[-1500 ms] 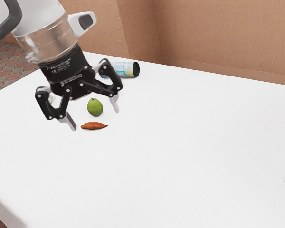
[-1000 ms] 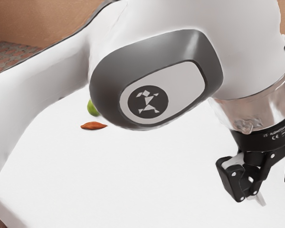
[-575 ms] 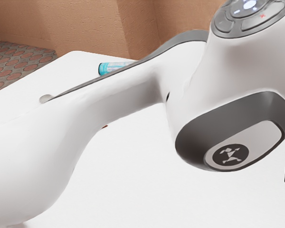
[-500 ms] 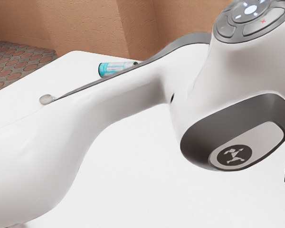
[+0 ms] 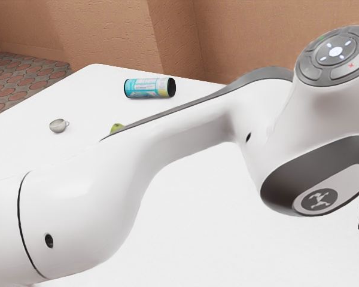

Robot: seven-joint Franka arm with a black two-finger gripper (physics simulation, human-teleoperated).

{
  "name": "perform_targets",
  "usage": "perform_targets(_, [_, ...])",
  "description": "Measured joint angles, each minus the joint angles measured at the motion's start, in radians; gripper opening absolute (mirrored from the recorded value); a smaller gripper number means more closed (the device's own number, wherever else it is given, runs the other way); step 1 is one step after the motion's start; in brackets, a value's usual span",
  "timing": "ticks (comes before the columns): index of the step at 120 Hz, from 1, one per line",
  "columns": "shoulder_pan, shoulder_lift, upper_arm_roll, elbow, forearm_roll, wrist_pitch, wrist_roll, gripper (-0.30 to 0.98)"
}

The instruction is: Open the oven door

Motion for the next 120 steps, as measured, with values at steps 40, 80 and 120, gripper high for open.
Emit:
perform_targets(40, [0.001, 0.040, 0.025, -0.006, -0.019, 0.013, 0.019, 0.69])
perform_targets(80, [-0.085, -0.268, 0.201, -0.417, -0.153, 0.037, 0.012, 0.68])
perform_targets(120, [0.177, -0.542, 0.244, -0.337, -0.232, -0.271, -0.057, 0.69])
